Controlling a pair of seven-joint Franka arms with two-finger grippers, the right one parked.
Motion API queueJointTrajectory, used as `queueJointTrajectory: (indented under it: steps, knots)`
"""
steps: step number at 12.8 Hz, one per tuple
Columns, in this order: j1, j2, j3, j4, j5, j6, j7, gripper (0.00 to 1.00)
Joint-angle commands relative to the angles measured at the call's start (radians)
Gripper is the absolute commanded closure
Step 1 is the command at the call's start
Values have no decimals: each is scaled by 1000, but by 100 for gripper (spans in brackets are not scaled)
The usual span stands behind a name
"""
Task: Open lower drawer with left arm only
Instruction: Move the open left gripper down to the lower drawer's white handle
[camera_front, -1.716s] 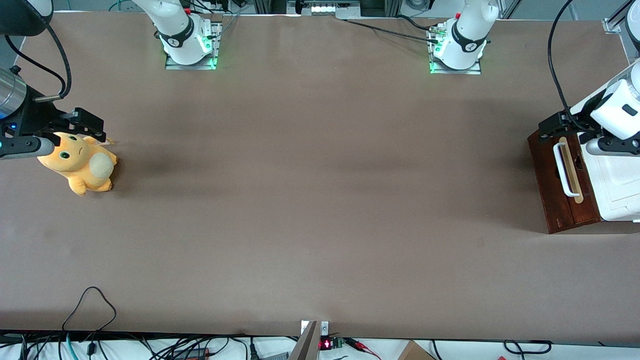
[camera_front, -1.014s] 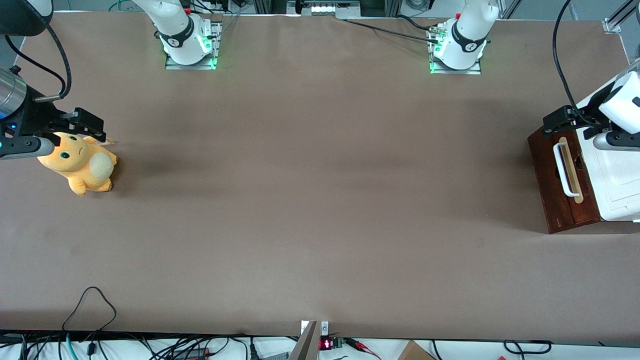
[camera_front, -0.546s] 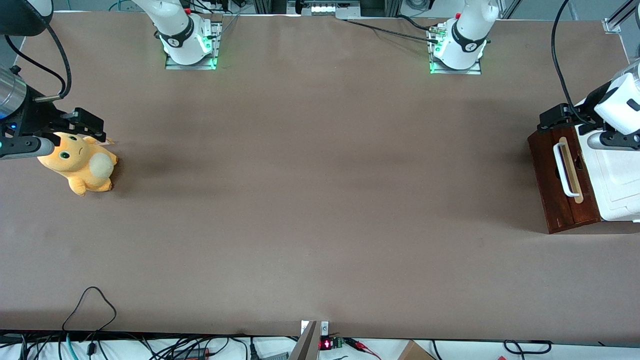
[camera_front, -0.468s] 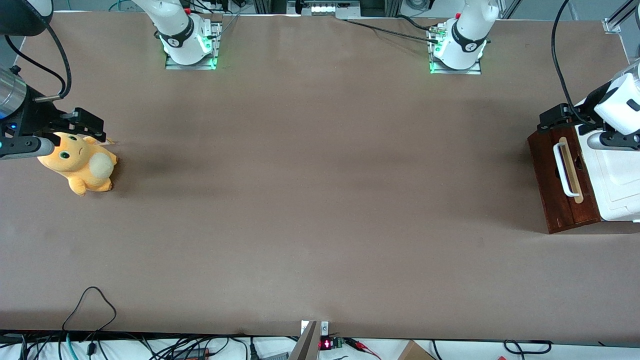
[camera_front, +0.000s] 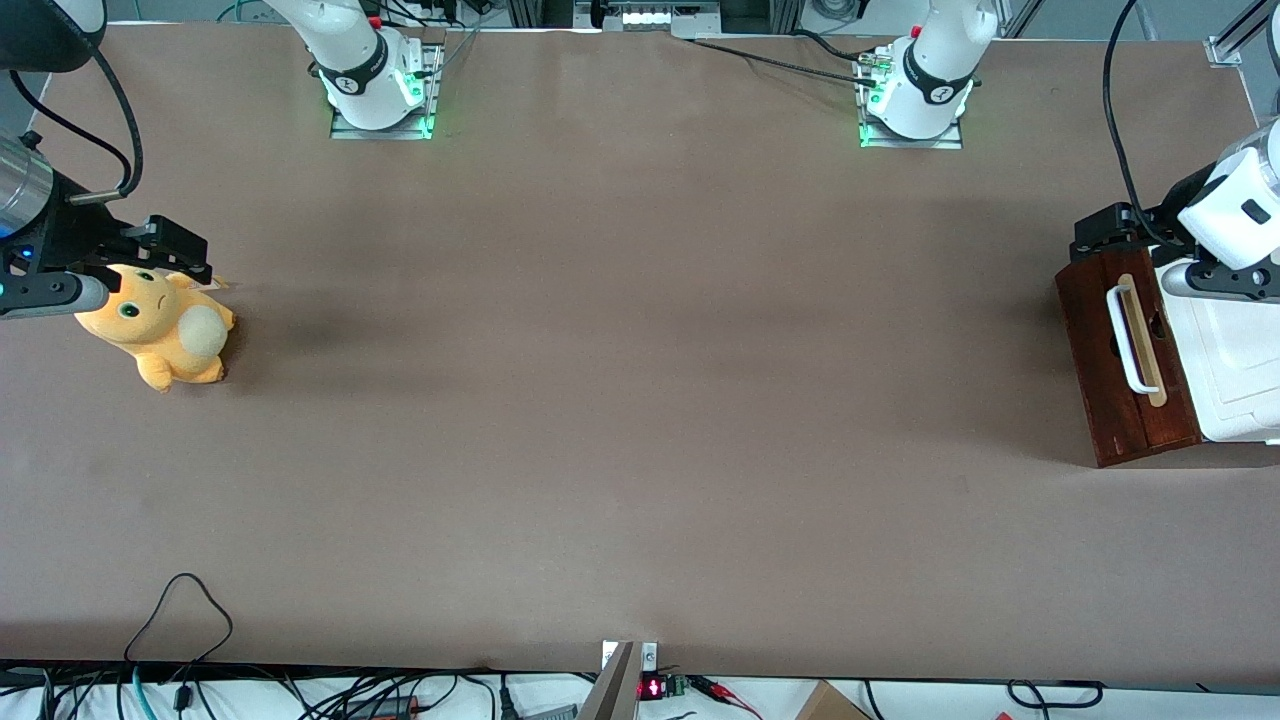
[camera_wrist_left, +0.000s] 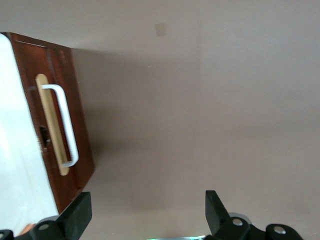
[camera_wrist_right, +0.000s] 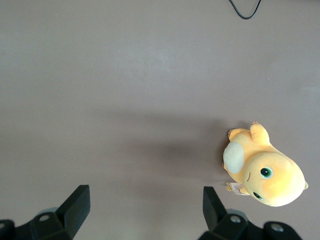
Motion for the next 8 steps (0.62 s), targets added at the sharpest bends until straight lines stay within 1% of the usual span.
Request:
queueJointTrajectory:
  steps: [1,2,3,5,7,8]
  knots:
    - [6,-2,-109,12,174,-41,-82,2]
    - [6,0,-163,13,270,-91,-174,2]
    - [6,4,-221,7,347,-133,-270,2]
    - [5,41,-270,-17,440,-150,-421,2]
    - [2,79,-305,-90,582,-149,-551,3]
    - [2,95,-333,-124,637,-153,-617,3]
